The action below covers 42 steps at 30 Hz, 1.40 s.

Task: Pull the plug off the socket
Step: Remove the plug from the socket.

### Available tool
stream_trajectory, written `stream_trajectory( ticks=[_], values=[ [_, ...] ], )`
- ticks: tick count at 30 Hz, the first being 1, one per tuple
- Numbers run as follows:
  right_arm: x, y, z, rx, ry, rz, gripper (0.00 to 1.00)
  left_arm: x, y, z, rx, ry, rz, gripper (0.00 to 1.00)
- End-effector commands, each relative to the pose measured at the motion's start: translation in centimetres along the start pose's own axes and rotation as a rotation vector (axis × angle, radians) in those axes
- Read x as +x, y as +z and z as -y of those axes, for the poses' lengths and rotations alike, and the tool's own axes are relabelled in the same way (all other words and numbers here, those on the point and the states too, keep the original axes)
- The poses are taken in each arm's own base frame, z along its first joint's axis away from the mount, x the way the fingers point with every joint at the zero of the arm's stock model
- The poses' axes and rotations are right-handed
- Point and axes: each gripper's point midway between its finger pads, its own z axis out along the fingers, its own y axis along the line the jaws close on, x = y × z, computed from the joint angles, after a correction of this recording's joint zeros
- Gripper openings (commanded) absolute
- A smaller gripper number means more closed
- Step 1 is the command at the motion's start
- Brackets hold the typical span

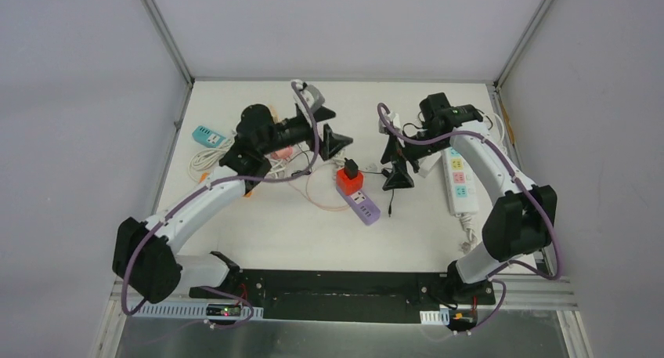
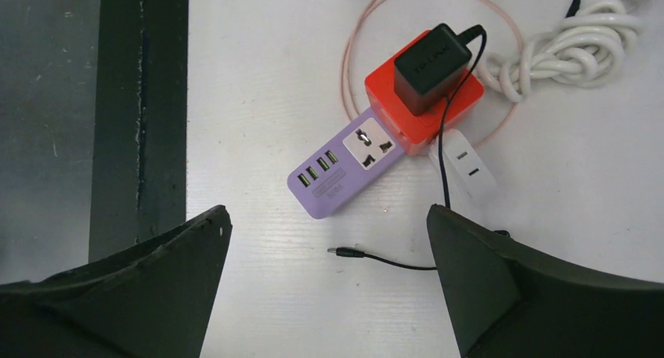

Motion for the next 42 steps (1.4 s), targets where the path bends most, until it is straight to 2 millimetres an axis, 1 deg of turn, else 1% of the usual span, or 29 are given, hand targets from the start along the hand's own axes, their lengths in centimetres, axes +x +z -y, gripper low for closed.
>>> stream_trajectory(
  ticks=[1,3,5,7,9,12,14,20,26,28,29,30,33,39,42],
  values=[
    [-0.9,-1.1,1.4,0.082,-0.110,0.015,1.00,2.4,-1.6,2.0,-0.008,0.176,-0.070,0.94],
    [-0.9,-1.2,2.3,0.127,-0.114,0.012,0.99,3.7,-1.8,2.1,-0.023,0.172,-0.065,0.94],
    [-0.6,-1.2,2.6,0.144,-0.097,0.006,0.99,5.1,-1.7,1.8,-0.053,0.167,-0.073,0.95],
    [-0.1,-1.1,2.9,0.155,-0.077,0.005,0.99,6.8,-1.6,1.5,-0.065,0.159,-0.109,0.94],
    [0.7,-0.9,3.3,0.170,-0.066,-0.009,0.99,8.1,-1.7,1.4,-0.056,0.163,-0.133,0.94],
    [1.3,-0.6,3.5,0.172,-0.054,-0.020,0.98,9.7,-1.9,1.6,-0.040,0.170,-0.153,0.95],
    [1.5,-0.4,3.6,0.164,-0.048,-0.022,0.98,10.2,-2.0,1.8,-0.031,0.174,-0.144,0.95],
    [2.5,-0.4,4.0,0.173,-0.079,-0.058,0.98,10.1,-2.3,2.5,-0.003,0.192,-0.096,0.96],
    [3.0,-0.8,5.1,0.182,-0.205,-0.112,0.98,11.0,-2.7,2.3,-0.008,0.215,-0.109,0.97],
    [3.6,-0.7,5.4,0.130,-0.252,-0.144,0.97,11.1,-2.8,2.1,-0.015,0.225,-0.107,0.97],
    [3.6,-0.7,5.6,0.100,-0.293,-0.150,0.95,11.2,-2.9,2.0,-0.021,0.227,-0.106,0.97],
    [3.7,-0.6,5.8,0.070,-0.285,-0.150,0.93,11.3,-2.9,2.0,-0.024,0.228,-0.110,0.97],
    [3.1,-0.4,7.5,0.032,-0.296,-0.144,0.86,11.5,-3.1,1.9,-0.019,0.234,-0.123,0.97],
    [2.6,-0.1,11.7,0.052,-0.251,-0.166,0.73,11.5,-3.5,2.0,-0.017,0.245,-0.122,0.97],
    [2.9,0.8,12.6,0.027,-0.229,-0.170,0.68,11.7,-3.4,2.1,-0.010,0.241,-0.131,0.97]
  ],
)
